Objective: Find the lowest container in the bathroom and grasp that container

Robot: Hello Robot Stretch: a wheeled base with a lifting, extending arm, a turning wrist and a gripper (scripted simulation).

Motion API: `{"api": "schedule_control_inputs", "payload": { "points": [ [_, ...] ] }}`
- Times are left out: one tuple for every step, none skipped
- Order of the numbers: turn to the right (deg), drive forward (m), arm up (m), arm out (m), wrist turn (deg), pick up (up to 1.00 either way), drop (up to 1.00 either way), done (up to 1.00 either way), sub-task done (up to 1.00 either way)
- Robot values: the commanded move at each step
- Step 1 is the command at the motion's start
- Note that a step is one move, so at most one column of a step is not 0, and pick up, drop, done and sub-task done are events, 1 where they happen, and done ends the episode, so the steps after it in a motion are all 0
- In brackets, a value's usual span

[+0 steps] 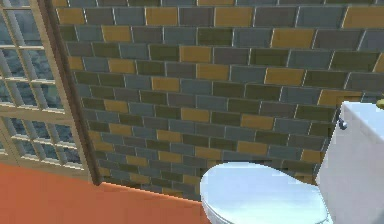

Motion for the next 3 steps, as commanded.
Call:
{"api": "schedule_control_inputs", "payload": {
  "points": [
    [0.0, 0.00, 0.00, 0.00, 0.0, 1.00, 0.00, 0.00, 0.00],
    [0.0, 0.00, 0.10, 0.00, 0.0, 0.00, 0.00, 0.00, 0.00],
    [0.0, 0.00, 0.00, 0.00, 0.0, 0.00, 0.00, 1.00, 0.00]
  ]
}}
